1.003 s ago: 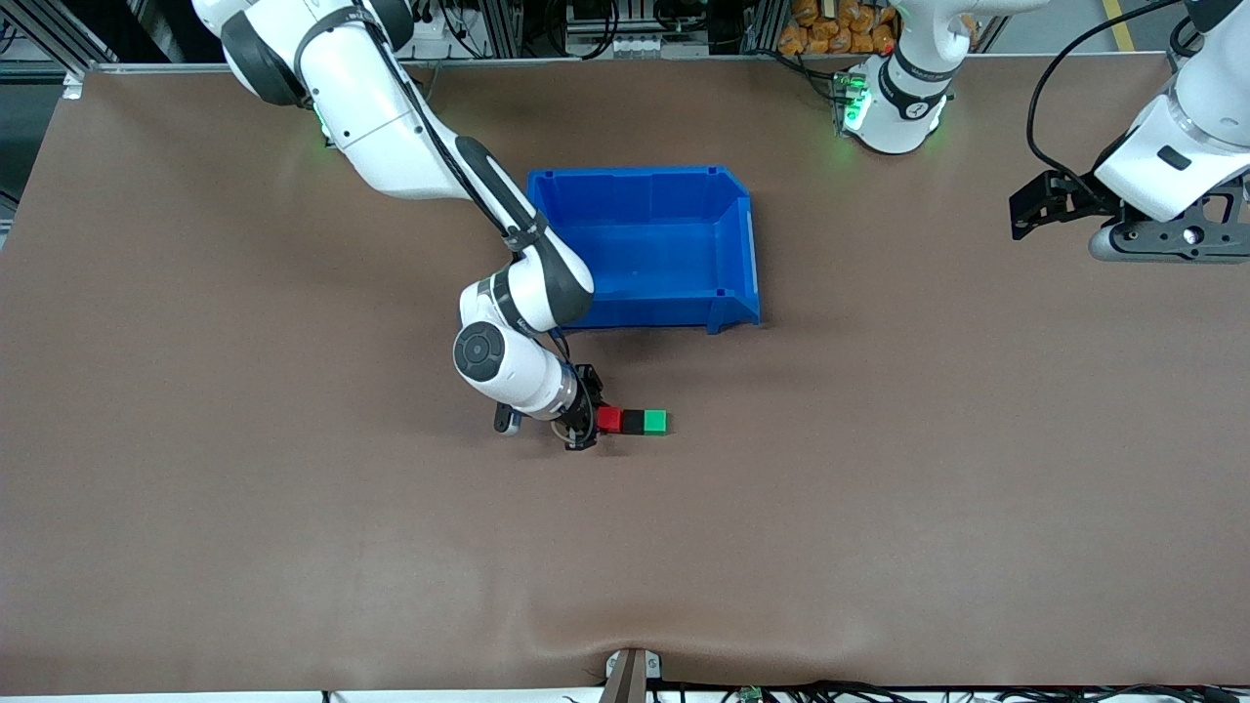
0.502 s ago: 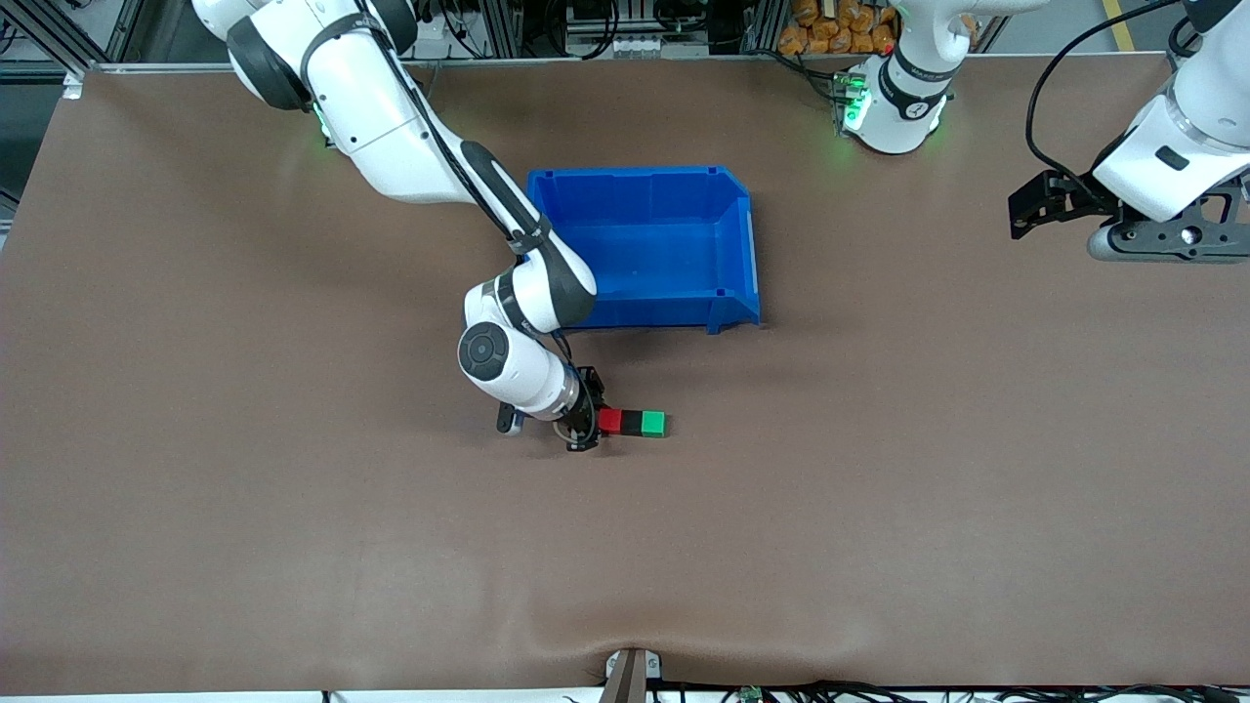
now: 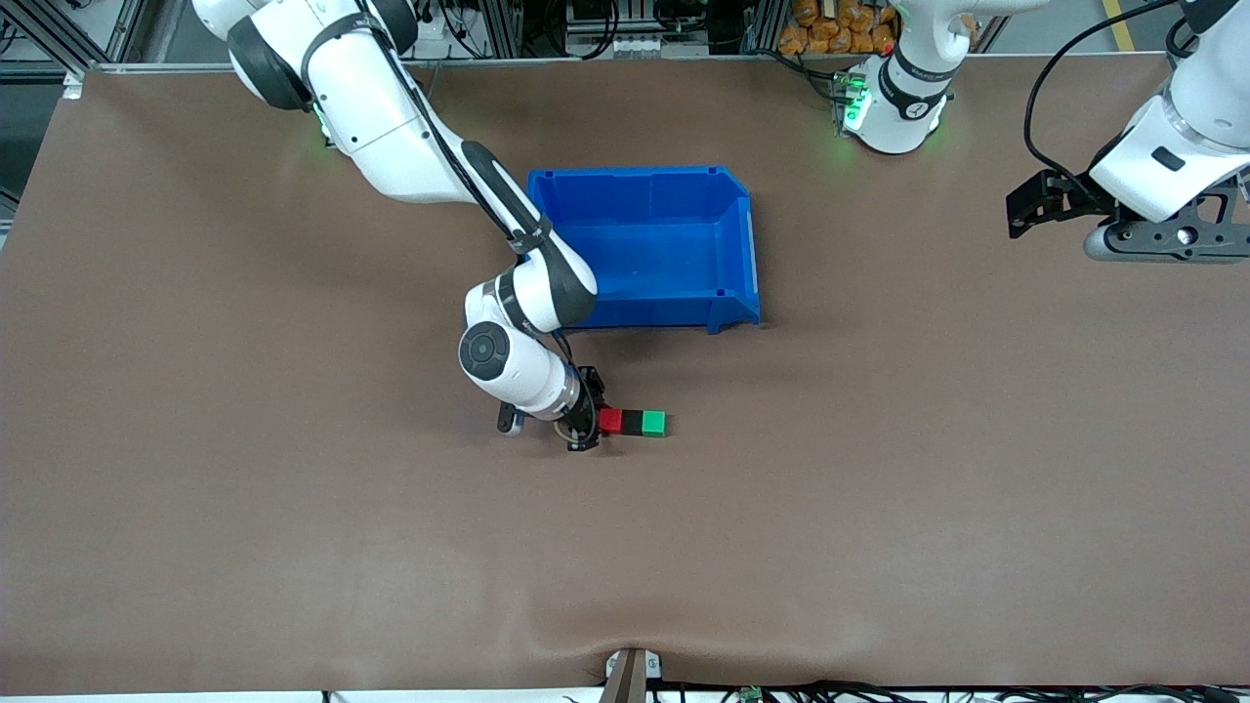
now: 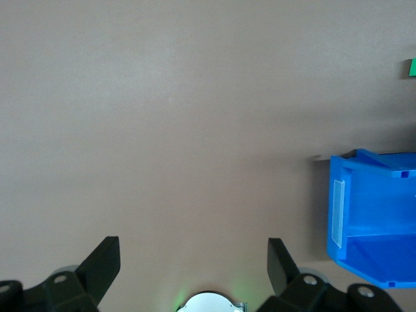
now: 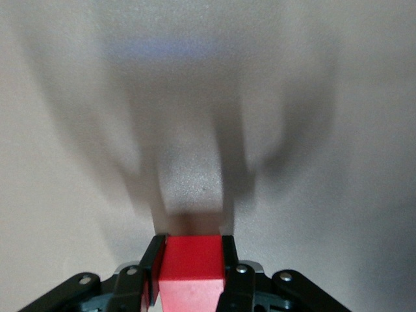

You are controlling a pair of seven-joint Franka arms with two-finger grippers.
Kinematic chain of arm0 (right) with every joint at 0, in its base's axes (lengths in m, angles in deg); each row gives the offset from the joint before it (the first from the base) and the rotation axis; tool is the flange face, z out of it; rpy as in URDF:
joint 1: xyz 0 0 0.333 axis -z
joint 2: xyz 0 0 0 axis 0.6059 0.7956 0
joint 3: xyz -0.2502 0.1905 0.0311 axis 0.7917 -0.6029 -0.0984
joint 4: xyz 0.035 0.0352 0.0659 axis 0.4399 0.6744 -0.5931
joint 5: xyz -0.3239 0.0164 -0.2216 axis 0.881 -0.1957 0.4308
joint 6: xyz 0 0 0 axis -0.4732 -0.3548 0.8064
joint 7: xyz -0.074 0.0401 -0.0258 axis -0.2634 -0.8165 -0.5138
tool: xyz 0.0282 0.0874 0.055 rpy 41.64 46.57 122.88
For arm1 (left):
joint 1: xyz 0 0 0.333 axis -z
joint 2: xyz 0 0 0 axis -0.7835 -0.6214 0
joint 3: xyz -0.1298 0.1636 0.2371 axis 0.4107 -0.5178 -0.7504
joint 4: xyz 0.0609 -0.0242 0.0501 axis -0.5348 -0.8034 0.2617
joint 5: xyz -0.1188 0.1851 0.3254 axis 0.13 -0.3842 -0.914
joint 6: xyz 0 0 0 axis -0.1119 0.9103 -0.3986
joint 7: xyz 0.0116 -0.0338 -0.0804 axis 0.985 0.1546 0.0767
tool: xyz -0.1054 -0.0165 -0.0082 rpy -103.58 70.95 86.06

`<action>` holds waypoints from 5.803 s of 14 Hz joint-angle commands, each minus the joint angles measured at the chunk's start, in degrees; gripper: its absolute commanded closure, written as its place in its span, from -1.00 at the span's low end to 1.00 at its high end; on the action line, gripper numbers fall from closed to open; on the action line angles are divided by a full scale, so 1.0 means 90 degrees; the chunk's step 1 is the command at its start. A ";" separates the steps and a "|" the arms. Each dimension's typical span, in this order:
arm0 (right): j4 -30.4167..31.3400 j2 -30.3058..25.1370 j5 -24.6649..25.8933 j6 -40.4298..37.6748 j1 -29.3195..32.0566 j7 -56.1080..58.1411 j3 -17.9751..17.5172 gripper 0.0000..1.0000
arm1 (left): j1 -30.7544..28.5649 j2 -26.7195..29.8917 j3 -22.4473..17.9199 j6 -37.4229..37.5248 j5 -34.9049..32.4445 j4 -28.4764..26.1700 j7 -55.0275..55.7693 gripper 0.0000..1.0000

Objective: Attach green and red cubes to black cube

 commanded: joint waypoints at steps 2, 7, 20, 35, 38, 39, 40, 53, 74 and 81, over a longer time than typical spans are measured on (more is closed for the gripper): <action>-0.0222 0.0143 0.0014 -0.0007 -0.0110 -0.0139 0.0091 0.28 | -0.0057 0.0070 0.0011 0.0060 0.0046 -0.0013 -0.0117 -1.00; -0.0222 0.0133 0.0014 -0.0027 -0.0110 -0.0148 0.0100 -0.45 | -0.0077 0.0128 -0.0048 0.0079 0.0046 0.0026 -0.0147 -1.00; -0.0232 0.0035 0.0199 -0.0212 0.0017 -0.0070 0.0110 -1.00 | -0.0174 0.0265 -0.0058 0.0274 0.0056 0.0026 0.0019 -1.00; -0.0232 -0.0131 0.0405 -0.0408 0.0368 0.0291 0.0100 -1.00 | -0.0321 0.0167 -0.0058 0.0245 0.0661 0.0212 0.0010 -1.00; -0.0232 -0.0121 0.0346 -0.0388 0.0466 0.0350 0.0081 -1.00 | -0.0331 0.0177 -0.0058 0.0274 0.0652 0.0202 -0.0068 -1.00; -0.0232 -0.0121 0.0346 -0.0398 0.0514 0.0350 0.0071 -1.00 | -0.0321 0.0177 -0.0058 0.0284 0.0652 0.0192 -0.0068 -1.00; -0.0232 -0.0121 0.0346 -0.0398 0.0515 0.0350 0.0071 -1.00 | -0.0321 0.0196 -0.0058 0.0294 0.0652 0.0202 -0.0068 -1.00; -0.0222 -0.0257 0.0395 -0.0418 0.1403 0.0408 -0.0778 -1.00 | -0.0321 0.0099 -0.0058 0.0294 0.0622 0.0348 -0.0108 -1.00; -0.0222 -0.1293 0.0395 -0.2722 0.2214 0.2282 -0.0788 -1.00 | -0.0331 0.0069 -0.0067 0.0313 0.0573 0.0524 -0.0088 -1.00; -0.0213 -0.1625 0.0482 -0.3317 0.2536 0.3170 -0.0769 -1.00 | -0.0419 0.0138 -0.0058 0.0499 0.0573 0.0534 -0.0098 -1.00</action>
